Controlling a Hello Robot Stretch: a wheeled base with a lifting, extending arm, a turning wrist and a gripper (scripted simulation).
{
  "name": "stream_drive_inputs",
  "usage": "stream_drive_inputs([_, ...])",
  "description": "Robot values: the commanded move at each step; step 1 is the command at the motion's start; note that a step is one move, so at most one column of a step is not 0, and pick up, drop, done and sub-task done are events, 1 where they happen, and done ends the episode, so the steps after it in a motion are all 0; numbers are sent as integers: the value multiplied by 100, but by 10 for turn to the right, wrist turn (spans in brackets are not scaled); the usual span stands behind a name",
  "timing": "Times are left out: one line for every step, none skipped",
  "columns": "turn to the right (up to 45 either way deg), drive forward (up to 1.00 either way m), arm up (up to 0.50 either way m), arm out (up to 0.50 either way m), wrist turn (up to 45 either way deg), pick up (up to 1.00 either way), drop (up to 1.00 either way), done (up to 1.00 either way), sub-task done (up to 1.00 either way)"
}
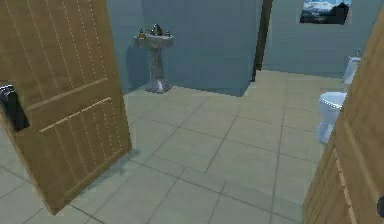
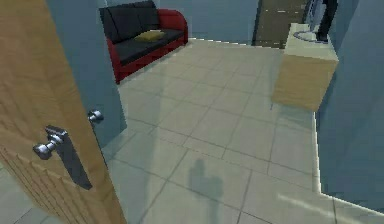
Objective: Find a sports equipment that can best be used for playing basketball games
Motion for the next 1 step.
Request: stream_drive_inputs([0, 20, 0, 0, 0, 0, 0, 0, 0])
